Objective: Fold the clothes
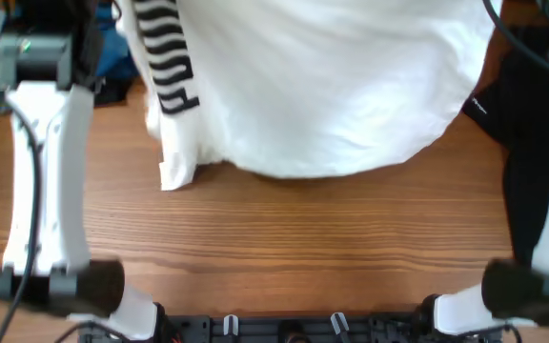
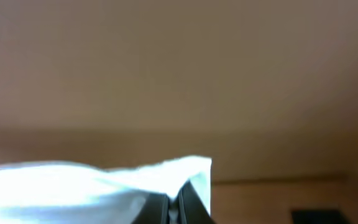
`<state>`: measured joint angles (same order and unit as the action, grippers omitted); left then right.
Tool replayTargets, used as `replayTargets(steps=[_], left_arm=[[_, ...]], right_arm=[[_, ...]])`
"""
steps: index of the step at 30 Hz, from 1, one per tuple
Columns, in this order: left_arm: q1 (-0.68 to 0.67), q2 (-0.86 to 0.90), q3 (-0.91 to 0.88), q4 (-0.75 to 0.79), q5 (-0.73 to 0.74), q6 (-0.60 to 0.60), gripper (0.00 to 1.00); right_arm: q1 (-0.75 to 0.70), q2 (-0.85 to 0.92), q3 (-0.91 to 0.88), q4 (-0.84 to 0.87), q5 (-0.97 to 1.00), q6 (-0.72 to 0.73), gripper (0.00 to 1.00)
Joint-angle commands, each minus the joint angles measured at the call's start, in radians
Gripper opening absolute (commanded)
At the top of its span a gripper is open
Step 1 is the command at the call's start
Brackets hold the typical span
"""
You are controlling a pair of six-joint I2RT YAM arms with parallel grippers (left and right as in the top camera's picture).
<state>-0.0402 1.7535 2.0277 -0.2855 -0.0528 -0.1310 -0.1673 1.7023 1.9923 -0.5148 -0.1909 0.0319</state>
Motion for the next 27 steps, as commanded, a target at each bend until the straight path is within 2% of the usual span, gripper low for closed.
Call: replayTargets(steps=[1, 3, 4, 10, 12, 13, 19, 22, 27], left_arm=[[0.032, 0.045, 0.013, 0.267, 0.031, 0.019, 0.04], [0.031, 0.040, 0.023, 0.412, 0.035, 0.024, 0.04], [0.031, 0.040, 0.038, 0.431, 0.034, 0.033, 0.04], [0.031, 0.040, 0.119, 0.409, 0.095, 0.053, 0.04], [0.030, 0.044, 0.119, 0.312, 0.121, 0.053, 0.04], [0.029, 0.051, 0.119, 0.195, 0.120, 0.053, 0.04], [0.033, 0.151, 0.119, -0.253, 0.120, 0.053, 0.04], [0.033, 0.204, 0.119, -0.386, 0.124, 0.053, 0.04], [0.033, 0.199, 0.119, -0.488, 0.135, 0.052, 0.04]], right_arm=[[-0.005, 0.024, 0.019, 0.173, -0.016, 0.001, 0.04], [-0.008, 0.023, 0.022, 0.307, -0.016, 0.001, 0.04], [-0.008, 0.022, 0.030, 0.333, -0.016, 0.001, 0.04], [-0.011, 0.031, 0.051, 0.394, -0.014, 0.003, 0.04], [-0.011, 0.050, 0.051, 0.345, -0.021, 0.001, 0.04], [-0.011, 0.072, 0.050, 0.283, -0.022, -0.006, 0.04], [-0.010, 0.222, 0.041, 0.082, -0.101, -0.058, 0.04], [-0.010, 0.267, 0.041, 0.048, -0.118, -0.060, 0.04], [-0.010, 0.243, 0.042, -0.005, -0.137, -0.067, 0.04]])
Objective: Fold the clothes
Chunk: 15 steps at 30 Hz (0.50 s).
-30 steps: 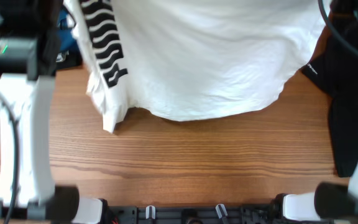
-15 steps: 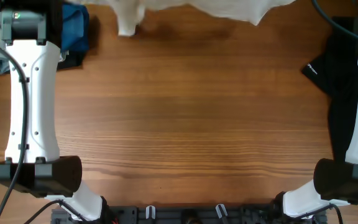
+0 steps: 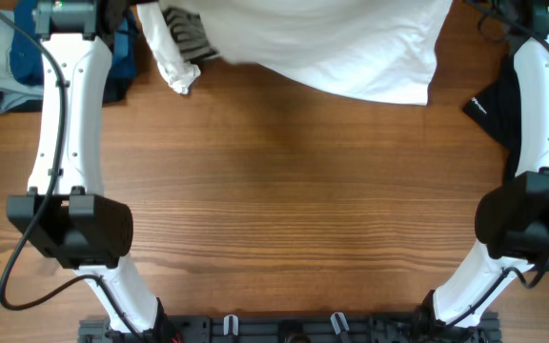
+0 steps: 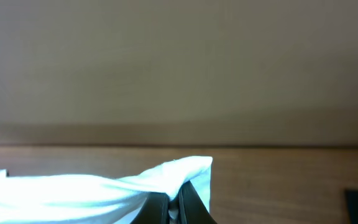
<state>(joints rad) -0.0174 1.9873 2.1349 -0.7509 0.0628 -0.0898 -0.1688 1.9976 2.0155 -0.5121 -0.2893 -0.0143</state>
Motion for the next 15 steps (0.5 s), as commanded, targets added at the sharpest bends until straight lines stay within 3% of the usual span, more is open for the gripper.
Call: replayTargets(steps=[1, 8, 15], left_arm=[[0.010, -0.045, 0.012, -0.043, 0.040, 0.011, 0.04], [0.010, -0.131, 0.012, -0.309, 0.098, -0.004, 0.04], [0.008, -0.159, 0.010, -0.732, 0.117, -0.008, 0.04]], right_arm=[[-0.008, -0.065, 0.018, -0.029, -0.055, -0.024, 0.04], [-0.008, -0.192, 0.018, -0.373, -0.071, -0.038, 0.04], [-0.010, -0.224, 0.006, -0.782, -0.050, -0.039, 0.04]])
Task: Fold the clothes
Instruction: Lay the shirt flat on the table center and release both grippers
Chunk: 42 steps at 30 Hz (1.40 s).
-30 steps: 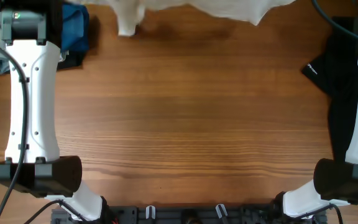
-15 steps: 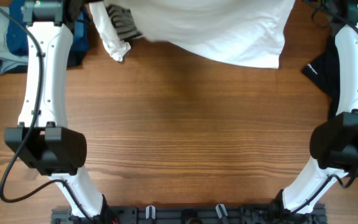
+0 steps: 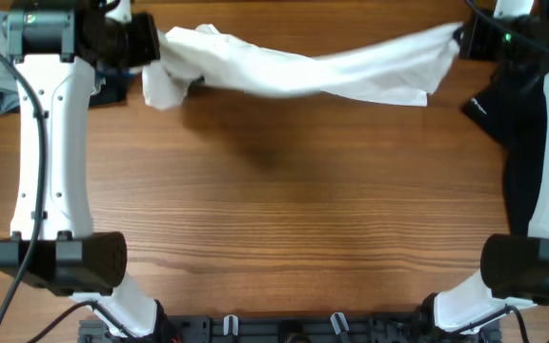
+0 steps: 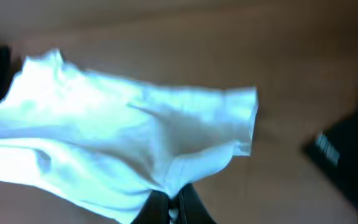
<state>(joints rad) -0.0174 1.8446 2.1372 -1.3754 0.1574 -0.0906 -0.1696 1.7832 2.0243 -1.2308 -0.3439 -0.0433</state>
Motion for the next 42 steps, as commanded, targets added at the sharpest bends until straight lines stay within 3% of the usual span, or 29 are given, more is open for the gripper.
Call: replayTargets(steps=[1, 5, 10, 17, 24, 34, 35, 38, 41, 42], left_arm=[[0.008, -0.016, 0.008, -0.160, 0.021, -0.006, 0.04], [0.008, -0.016, 0.007, -0.303, 0.022, -0.029, 0.04], [-0.021, -0.027, -0.081, -0.309, 0.079, -0.052, 0.04], [-0.126, -0.050, -0.317, -0.309, 0.058, -0.106, 0.04], [-0.193, -0.241, -0.543, -0.251, 0.024, -0.245, 0.04], [-0.194, -0.452, -0.955, -0.142, -0.008, -0.370, 0.04], [-0.194, -0.454, -0.997, -0.121, -0.006, -0.370, 0.05], [-0.194, -0.452, -1.082, -0.059, 0.034, -0.370, 0.23], [-0.194, -0.450, -1.112, -0.026, 0.079, -0.370, 0.48], [-0.194, -0.450, -1.112, -0.026, 0.082, -0.370, 0.50]], right_arm=[[-0.010, -0.010, -0.003, -0.095, 0.006, -0.011, 0.05], [-0.009, -0.009, -0.005, -0.237, 0.006, -0.002, 0.04], [-0.008, -0.019, -0.069, -0.346, 0.036, -0.006, 0.04], [-0.008, -0.199, -0.369, -0.230, 0.037, 0.056, 0.04], [-0.008, -0.436, -0.695, -0.191, 0.135, 0.150, 0.04], [-0.008, -0.467, -0.755, -0.190, 0.141, 0.148, 0.04], [-0.008, -0.467, -0.755, -0.190, 0.142, 0.147, 0.04], [-0.008, -0.467, -0.755, -0.190, 0.142, 0.144, 0.04], [-0.008, -0.467, -0.757, -0.190, 0.146, 0.140, 0.05], [-0.008, -0.467, -0.757, -0.190, 0.152, 0.140, 0.07]])
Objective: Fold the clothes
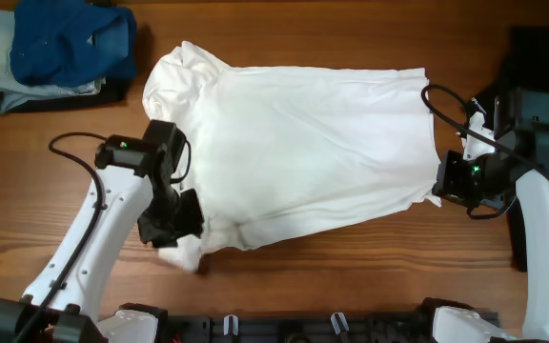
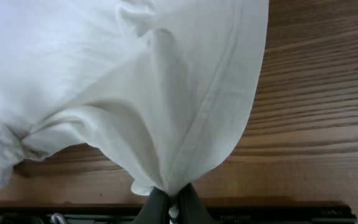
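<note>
A white T-shirt (image 1: pixel 303 143) lies spread across the middle of the wooden table (image 1: pixel 332 276), plain side up. My right gripper (image 1: pixel 443 183) is shut on the shirt's near right corner; in the right wrist view the white cloth (image 2: pixel 166 112) fans out from the gripper (image 2: pixel 171 200) with the jaws pinched on it. At the shirt's near left corner my left gripper (image 1: pixel 172 229) sits with cloth bunched under it; its fingers are hidden.
A stack of blue and grey folded clothes (image 1: pixel 55 48) sits at the far left corner. A black garment (image 1: pixel 541 57) lies at the far right, behind the right arm. The table's near edge with a black rail (image 1: pixel 284 329) runs along the bottom.
Both grippers have come from the far edge toward the near side. The shirt, then a stretched band in the air, now lies spread flat on the table.
At first both grippers held the white shirt up high, its printed side filling the overhead view. Then it hung further back, then stretched between the grippers at the far edge. Now it lies flat with both grippers at its near corners.
</note>
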`<state>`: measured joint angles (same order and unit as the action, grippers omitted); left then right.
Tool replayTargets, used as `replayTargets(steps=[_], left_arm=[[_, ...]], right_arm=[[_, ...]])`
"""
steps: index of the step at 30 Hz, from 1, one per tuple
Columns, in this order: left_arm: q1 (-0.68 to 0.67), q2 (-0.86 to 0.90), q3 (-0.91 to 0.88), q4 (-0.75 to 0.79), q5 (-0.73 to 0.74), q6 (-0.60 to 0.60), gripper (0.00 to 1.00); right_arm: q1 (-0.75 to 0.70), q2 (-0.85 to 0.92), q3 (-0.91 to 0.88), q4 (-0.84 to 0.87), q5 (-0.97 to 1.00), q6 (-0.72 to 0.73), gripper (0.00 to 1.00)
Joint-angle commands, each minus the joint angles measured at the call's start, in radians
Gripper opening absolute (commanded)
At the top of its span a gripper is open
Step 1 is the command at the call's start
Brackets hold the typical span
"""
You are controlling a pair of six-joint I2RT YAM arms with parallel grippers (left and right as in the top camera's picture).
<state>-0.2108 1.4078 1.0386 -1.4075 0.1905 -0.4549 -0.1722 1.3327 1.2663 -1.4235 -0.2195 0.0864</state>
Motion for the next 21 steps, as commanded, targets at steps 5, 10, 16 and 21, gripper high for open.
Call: replayTargets(steps=[5, 10, 16, 21], left_arm=[[-0.001, -0.013, -0.013, 0.026, 0.050, -0.006, 0.66], [-0.001, -0.013, -0.013, 0.164, 0.057, -0.005, 0.78], [0.000, -0.013, 0.006, 0.561, 0.056, 0.055, 0.82], [0.056, 0.059, 0.137, 0.863, 0.056, 0.114, 0.78]], right_arm=[[-0.005, -0.016, 0.001, 0.015, 0.040, 0.011, 0.27], [-0.005, -0.016, 0.002, 0.090, 0.035, -0.011, 0.59], [-0.005, -0.011, 0.006, 0.351, -0.102, -0.061, 0.73], [-0.004, 0.104, 0.067, 0.498, -0.119, -0.114, 0.75]])
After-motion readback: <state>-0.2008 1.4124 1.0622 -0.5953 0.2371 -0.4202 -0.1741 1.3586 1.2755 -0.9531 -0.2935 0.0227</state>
